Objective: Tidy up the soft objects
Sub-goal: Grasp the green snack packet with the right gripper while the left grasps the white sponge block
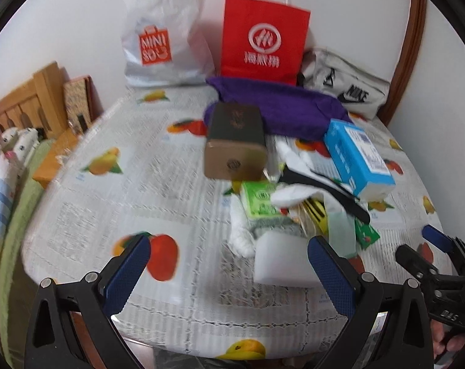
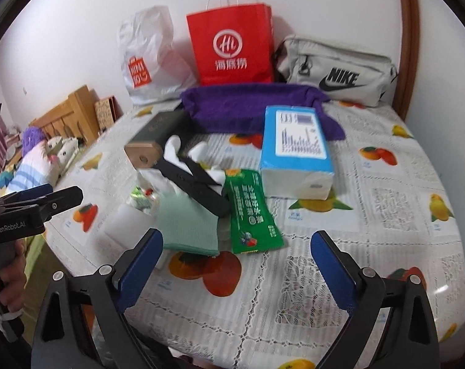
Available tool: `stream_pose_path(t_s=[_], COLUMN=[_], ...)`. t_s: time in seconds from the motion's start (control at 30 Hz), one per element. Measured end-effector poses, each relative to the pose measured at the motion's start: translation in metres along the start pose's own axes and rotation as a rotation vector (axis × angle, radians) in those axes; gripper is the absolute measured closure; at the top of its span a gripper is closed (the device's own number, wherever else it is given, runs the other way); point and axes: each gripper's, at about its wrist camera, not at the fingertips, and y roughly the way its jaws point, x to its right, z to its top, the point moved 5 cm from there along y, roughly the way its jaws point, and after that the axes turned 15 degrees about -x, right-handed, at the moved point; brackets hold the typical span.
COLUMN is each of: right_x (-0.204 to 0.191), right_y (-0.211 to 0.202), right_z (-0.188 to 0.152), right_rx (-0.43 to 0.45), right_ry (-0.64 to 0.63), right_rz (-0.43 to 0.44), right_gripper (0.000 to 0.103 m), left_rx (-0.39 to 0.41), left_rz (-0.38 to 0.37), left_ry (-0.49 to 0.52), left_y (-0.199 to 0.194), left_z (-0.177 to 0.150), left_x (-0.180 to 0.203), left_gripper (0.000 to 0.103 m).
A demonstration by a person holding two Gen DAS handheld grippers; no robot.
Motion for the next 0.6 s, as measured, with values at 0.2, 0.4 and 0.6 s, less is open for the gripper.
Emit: stream_pose_path(t_s=[0.2,0.4,0.6], right_x=[0.014,0.043,0.050], right_y=[0.033,0.051,0.060], right_z=[0.002,0.006,0.013], right_rx=[-0.061,-0.092,-0.087], right_ry=[-0.012,0.045,0.023], right_rz=[-0.051,-0.033,0.012], right_gripper=[0.006,0.006,0.006], left_rx=[-0.054,-0.104,-0.123], left_rz=[-0.071,-0.092,-0.068], left_ry=[0.060,0.118,0.201], left_y=[0.025,0.047,0.059], left_z=[-0.009,-0.018,-0.021], left_x=[0.015,0.032,0.056], left_gripper=[0.000,0.000,0.000])
